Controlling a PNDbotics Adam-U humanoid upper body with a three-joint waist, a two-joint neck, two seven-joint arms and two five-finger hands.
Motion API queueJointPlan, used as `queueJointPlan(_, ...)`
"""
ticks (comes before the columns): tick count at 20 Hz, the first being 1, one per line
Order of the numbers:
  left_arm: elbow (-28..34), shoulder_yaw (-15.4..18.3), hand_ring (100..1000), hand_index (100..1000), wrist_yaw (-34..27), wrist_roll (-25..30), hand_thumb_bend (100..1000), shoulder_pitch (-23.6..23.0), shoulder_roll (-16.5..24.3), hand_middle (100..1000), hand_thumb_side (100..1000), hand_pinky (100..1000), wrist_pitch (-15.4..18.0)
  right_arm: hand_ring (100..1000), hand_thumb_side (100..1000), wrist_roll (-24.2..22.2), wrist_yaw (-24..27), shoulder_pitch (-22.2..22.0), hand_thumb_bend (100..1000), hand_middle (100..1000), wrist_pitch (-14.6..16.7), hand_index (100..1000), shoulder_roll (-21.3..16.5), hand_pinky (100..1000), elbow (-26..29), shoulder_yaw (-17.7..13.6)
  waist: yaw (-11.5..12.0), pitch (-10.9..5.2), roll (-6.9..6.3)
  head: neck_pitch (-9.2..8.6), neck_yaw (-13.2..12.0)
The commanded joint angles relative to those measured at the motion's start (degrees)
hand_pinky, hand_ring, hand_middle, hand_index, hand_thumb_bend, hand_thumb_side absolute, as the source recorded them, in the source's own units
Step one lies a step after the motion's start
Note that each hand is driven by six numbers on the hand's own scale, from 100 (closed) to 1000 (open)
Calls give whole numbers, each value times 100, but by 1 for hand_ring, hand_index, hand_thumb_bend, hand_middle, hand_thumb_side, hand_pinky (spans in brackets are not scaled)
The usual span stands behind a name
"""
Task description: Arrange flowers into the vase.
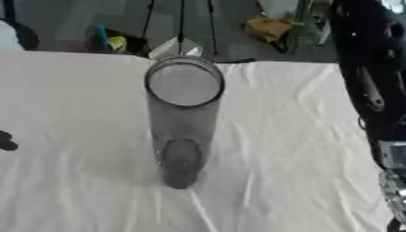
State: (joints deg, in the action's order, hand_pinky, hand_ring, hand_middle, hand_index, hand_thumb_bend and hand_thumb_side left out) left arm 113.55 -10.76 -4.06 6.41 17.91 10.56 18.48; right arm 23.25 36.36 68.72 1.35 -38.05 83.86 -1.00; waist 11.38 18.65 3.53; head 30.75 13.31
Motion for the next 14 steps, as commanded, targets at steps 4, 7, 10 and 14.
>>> queueJointPlan(4, 104, -74, 635, 871, -93, 41, 124, 65, 63, 729, 1000, 589, -28, 100, 336, 219, 191, 215, 100, 100, 43, 100, 126, 100, 360, -1, 37, -242, 37, 23, 66)
queueJointPlan(7, 104, -85, 635, 871, -117, 64, 124, 77, 52, 729, 1000, 588, -30, 100, 332, 305, 235, 214, 100, 100, 113, 100, 237, 100, 500, 27, 61, -242, 30, -1, 82)
queueJointPlan(10, 104, -94, 635, 871, -129, 82, 124, 88, 37, 729, 1000, 588, -41, 100, 336, 406, 254, 181, 100, 100, 243, 100, 353, 100, 696, 53, 89, -225, 30, -50, 92)
queueJointPlan(14, 104, -103, 635, 871, -134, 99, 124, 105, 21, 729, 1000, 587, -52, 100, 332, 516, 274, 111, 100, 100, 361, 100, 467, 100, 953, 130, 122, -197, 39, -99, 106)
